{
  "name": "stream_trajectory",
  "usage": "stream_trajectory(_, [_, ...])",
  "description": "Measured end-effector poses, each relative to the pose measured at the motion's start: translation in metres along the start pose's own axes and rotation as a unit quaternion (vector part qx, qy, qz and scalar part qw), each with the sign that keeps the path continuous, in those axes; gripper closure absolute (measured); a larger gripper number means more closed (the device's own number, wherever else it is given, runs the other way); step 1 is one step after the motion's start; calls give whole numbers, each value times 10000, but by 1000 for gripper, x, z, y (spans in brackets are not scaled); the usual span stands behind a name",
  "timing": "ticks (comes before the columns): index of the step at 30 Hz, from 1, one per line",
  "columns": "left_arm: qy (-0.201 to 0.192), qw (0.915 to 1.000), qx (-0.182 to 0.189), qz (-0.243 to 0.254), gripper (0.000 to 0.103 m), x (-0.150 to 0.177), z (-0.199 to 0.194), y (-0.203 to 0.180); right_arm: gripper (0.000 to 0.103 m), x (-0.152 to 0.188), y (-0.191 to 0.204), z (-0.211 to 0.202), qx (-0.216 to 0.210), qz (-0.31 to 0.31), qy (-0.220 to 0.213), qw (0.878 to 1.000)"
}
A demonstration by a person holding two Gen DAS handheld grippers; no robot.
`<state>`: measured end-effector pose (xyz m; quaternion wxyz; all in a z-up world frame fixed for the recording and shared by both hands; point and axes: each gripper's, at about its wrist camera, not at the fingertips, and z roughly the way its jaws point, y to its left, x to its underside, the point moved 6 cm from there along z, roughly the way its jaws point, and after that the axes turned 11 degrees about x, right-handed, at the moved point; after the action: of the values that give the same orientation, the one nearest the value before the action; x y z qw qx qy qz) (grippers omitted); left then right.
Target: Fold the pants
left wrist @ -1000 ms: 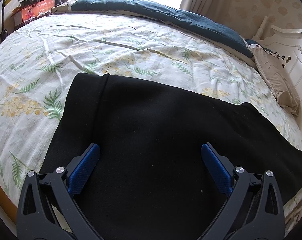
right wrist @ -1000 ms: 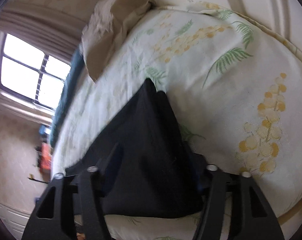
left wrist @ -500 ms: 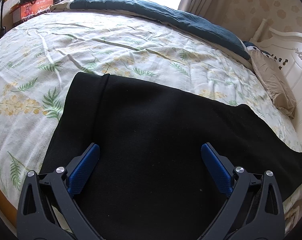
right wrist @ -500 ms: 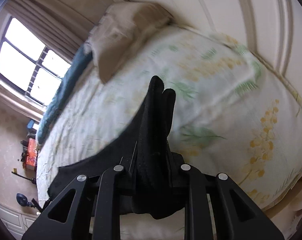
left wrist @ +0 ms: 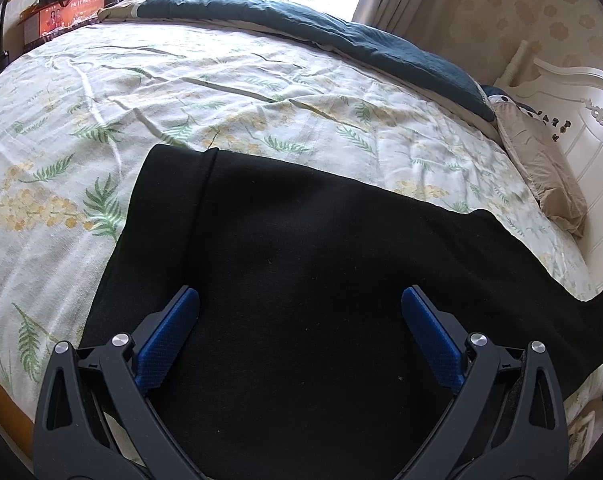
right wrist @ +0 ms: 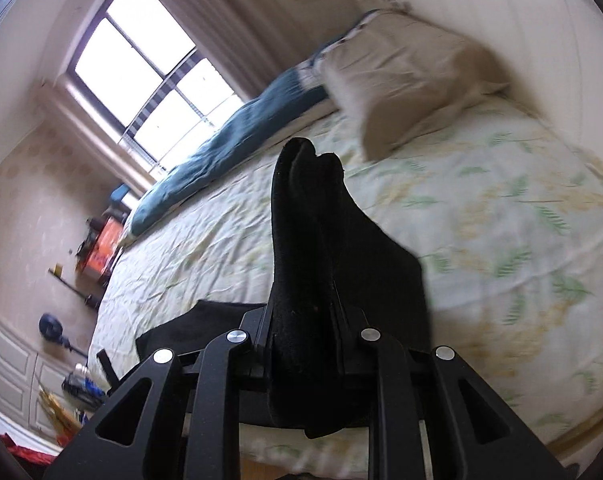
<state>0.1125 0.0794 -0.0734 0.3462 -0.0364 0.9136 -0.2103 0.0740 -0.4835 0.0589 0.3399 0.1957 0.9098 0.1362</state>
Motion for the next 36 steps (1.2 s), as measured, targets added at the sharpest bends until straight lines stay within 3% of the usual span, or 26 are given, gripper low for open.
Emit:
stream_trajectory(4, [4,10000,-2,30,2,0,0,0,82,15,27,28,-44,-150,152,9998])
stream_trajectory(22, [-57,9999,94,22,2,1,-2,0,82,111,96,141,966,-941,620,9889])
stream_trajectory(36, [-74,9999,47,77,2,0,-1,-1,81,133,112,163,1722,-1359,451,9746])
